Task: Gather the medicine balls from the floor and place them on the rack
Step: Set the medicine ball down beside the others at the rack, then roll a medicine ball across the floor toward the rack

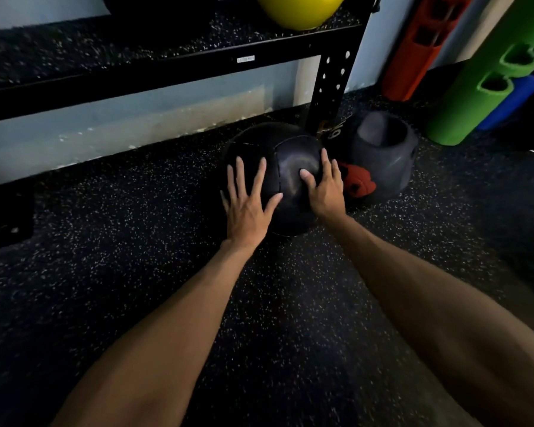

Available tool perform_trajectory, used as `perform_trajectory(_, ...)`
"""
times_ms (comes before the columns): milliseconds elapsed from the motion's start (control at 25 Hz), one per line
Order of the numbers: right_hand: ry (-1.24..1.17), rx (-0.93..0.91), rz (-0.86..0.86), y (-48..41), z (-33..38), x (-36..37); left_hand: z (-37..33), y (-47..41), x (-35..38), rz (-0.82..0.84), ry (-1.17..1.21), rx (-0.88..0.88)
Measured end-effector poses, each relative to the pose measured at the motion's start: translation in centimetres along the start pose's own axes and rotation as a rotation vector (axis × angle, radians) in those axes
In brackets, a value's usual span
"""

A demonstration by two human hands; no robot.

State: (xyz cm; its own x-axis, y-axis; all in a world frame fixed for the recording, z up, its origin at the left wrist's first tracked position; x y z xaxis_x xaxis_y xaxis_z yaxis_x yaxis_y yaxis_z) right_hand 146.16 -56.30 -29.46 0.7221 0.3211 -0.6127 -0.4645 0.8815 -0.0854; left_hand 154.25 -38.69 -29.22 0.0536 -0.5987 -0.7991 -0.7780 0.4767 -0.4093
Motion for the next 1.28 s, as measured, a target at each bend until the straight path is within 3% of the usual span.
perform_trajectory(120,0.024,0.060,0.054,-0.2,0.1,-0.4,-1.1,-1.2,-0.8,0.125,-0.021,-0.043)
perform_trajectory(320,0.259,0.070,0.251,4.5,2.8,-5.1,-3.3,-2.1,-7.1,0.513,-0.264,-0.179)
perform_trajectory(480,0.350,0.054,0.308,10.7,7.7,-16.2,-10.6,-2.7,-16.5,0.586,-0.312,-0.075)
perform_trajectory(640,0.324,0.260,0.367,17.6,15.1,-32.2,-22.8,-1.5,-28.7,0.792,-0.221,0.007)
perform_trajectory(800,0.281,0.492,0.280,26.5,20.7,-46.8,-33.9,1.5,-39.3,0.995,-0.156,0.235)
perform_trajectory(960,0.274,0.683,0.110,36.0,24.0,-58.1,-43.9,6.4,-46.6,1.168,-0.118,0.607)
perform_trajectory(1280,0.162,1.067,-0.296,55.8,21.6,-72.3,-59.6,22.6,-51.1,1.416,-0.162,1.190)
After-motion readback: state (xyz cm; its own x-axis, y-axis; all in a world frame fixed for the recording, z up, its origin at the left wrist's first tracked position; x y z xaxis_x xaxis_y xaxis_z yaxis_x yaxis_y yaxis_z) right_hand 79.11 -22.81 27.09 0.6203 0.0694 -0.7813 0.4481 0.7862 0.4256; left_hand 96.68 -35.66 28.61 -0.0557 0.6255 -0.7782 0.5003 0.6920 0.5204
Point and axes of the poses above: each hand's wrist, its own y-axis away from the middle knuckle, its own x-axis out of the palm, z = x × y, the point moved 4 cm from there along -y, towards the middle knuckle, and after that the axes turned 13 degrees about -z, right-handed, at the moved point
